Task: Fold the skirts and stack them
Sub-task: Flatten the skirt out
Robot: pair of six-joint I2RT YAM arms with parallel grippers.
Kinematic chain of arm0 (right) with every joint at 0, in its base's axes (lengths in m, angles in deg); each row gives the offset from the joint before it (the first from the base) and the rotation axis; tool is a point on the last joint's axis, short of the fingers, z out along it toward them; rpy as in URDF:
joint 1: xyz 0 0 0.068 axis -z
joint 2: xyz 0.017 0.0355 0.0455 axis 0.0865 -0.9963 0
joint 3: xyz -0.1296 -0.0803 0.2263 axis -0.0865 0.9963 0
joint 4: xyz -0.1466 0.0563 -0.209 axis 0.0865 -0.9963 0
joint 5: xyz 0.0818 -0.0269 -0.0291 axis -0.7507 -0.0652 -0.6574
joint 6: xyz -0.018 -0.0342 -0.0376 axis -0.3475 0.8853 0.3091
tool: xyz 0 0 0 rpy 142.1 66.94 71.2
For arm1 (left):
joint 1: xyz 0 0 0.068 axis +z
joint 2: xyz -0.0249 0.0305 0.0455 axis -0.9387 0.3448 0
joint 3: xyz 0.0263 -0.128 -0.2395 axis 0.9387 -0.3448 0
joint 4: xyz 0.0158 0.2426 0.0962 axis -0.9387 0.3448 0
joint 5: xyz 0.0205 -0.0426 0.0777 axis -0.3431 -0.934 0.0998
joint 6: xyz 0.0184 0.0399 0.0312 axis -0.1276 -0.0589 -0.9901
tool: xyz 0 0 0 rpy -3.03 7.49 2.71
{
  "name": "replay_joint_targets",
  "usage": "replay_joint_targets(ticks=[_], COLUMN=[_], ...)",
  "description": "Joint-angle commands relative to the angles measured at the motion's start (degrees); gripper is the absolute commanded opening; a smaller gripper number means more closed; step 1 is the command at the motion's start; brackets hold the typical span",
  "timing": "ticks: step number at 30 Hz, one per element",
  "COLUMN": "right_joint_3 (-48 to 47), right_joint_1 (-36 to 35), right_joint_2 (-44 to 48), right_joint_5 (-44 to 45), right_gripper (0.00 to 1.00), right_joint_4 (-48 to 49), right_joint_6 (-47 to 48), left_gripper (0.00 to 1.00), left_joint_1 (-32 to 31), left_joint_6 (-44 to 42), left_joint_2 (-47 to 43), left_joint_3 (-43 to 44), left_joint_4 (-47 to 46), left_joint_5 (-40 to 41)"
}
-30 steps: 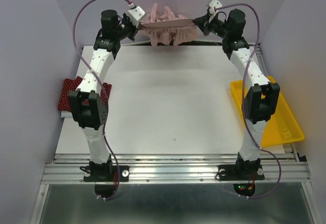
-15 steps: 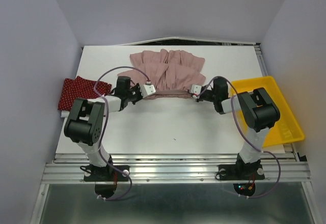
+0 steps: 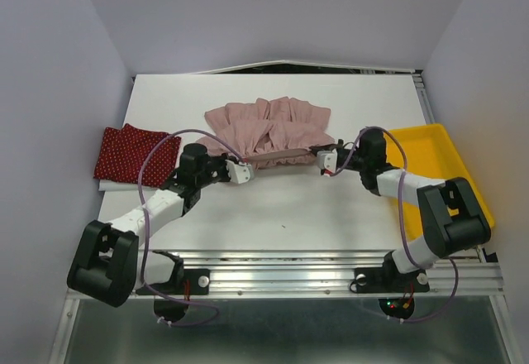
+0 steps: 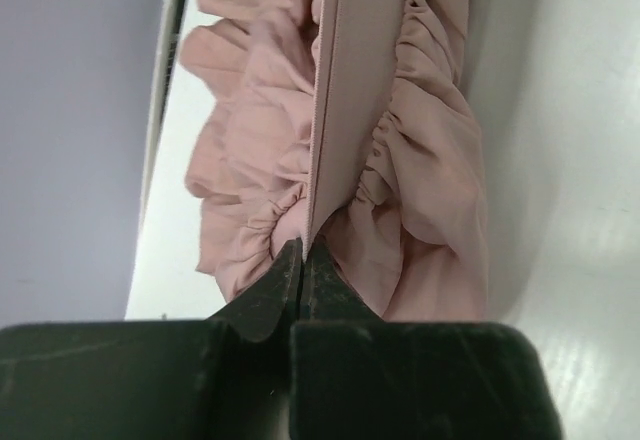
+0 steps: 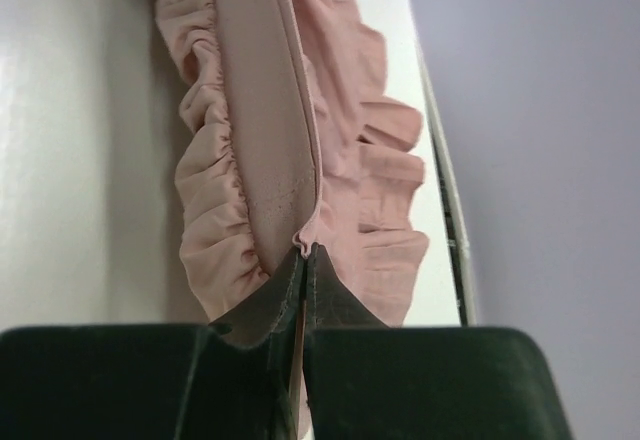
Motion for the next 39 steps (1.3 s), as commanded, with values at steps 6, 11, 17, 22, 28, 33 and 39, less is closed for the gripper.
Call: replay_joint_targets(ticks=[6, 11, 17, 22, 28, 33, 39], right_joint_3=[8.17, 13.8, 13.02, -3.79, -25.37, -34.52, -37.77], right_joint_1=[0.55, 0.55, 0.55, 0.55, 0.55, 1.86, 9.86], right_joint_2=[11.68, 21.78, 32.07, 24.99, -0.32, -11.67, -19.06], right_joint_5=[-1.6, -1.96, 2.77, 10.77, 29.83, 41.43, 50.41], right_gripper=[0.01, 0.3, 0.97, 0.88, 0.62, 0.54, 0.54], right_joint_4=[-34.7, -49.71, -50.83, -45.0, -49.38, -52.38, -53.35], right_joint_6=[28.09, 41.02, 28.36, -10.44, -43.32, -48.88, -47.65], left_gripper=[0.01, 0.35, 0.77, 0.7, 0.56, 0.5, 0.42], left_joint_1=[-6.19, -10.85, -15.08, -11.94, -0.94, 0.39, 1.09], left_joint_6=[-1.07, -3.0, 3.45, 20.61, 35.65, 37.78, 29.44], left_joint_2=[-7.4, -15.58, -26.57, -19.13, 2.13, 16.8, 26.94], left_joint_3=[-4.06, -4.42, 1.54, 11.11, 22.9, 33.1, 35.4], left_joint_4=[15.37, 28.46, 41.74, 39.12, 34.98, 34.19, 34.63], left_joint_5=[2.15, -4.33, -7.53, -0.22, -5.67, -1.55, 4.26])
